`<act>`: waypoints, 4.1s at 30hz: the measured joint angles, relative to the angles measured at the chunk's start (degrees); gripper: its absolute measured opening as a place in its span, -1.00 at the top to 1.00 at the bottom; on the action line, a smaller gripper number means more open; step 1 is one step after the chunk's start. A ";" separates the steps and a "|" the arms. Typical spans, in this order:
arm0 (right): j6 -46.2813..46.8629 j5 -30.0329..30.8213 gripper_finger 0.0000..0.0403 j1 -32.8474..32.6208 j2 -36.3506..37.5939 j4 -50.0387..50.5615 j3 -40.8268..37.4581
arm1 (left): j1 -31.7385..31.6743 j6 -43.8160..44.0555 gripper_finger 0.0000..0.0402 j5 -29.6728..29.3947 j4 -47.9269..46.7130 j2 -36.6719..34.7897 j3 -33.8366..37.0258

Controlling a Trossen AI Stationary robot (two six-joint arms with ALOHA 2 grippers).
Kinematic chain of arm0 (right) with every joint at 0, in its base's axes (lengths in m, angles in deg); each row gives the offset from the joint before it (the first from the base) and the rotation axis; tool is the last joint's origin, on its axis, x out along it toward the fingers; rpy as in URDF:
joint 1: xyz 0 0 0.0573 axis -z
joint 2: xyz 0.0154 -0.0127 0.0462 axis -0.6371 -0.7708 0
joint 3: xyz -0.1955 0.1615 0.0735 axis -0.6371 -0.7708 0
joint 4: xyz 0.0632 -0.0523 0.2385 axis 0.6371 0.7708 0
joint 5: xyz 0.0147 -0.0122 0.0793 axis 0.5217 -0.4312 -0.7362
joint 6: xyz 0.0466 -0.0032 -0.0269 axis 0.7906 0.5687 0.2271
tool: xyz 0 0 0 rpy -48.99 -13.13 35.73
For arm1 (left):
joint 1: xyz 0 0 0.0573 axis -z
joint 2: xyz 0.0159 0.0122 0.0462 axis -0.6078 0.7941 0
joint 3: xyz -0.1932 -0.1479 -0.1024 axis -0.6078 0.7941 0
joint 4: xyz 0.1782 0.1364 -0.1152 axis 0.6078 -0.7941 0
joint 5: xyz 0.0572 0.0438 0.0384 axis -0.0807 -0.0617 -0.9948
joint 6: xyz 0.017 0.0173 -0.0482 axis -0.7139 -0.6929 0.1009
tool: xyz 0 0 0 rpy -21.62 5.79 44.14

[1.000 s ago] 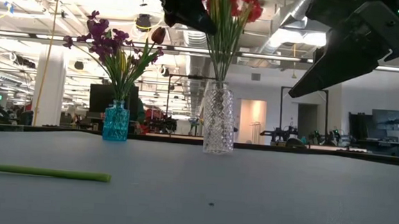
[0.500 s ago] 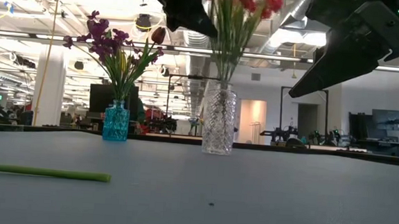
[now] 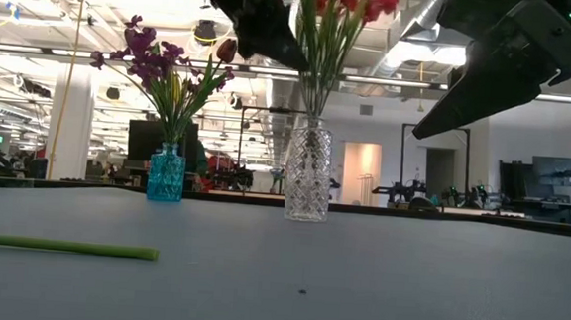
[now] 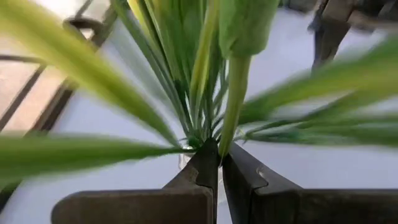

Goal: Sort flowers into vase by color
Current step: Put the top white tulip into the transparent vase, then put the white tulip into the transparent vase

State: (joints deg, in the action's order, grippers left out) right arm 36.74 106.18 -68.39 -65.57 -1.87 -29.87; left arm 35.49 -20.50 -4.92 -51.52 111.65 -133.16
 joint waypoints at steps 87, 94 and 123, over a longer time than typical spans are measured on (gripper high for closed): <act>2.51 -7.43 -0.10 -3.44 0.00 -8.10 -0.04 | 42.95 42.51 0.36 6.79 -19.22 -5.03 12.50; 2.54 -7.47 -0.10 -5.52 -0.13 -9.62 -0.04 | 45.48 42.70 0.36 10.06 -14.60 5.20 12.63; 3.32 -4.09 0.19 -14.59 -0.13 -17.60 -0.04 | 46.08 47.75 1.00 8.35 -19.48 12.50 10.31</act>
State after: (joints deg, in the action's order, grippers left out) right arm 40.06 102.09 -82.98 -65.71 -19.47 -29.91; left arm 81.57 27.25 3.43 -70.99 124.15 -122.85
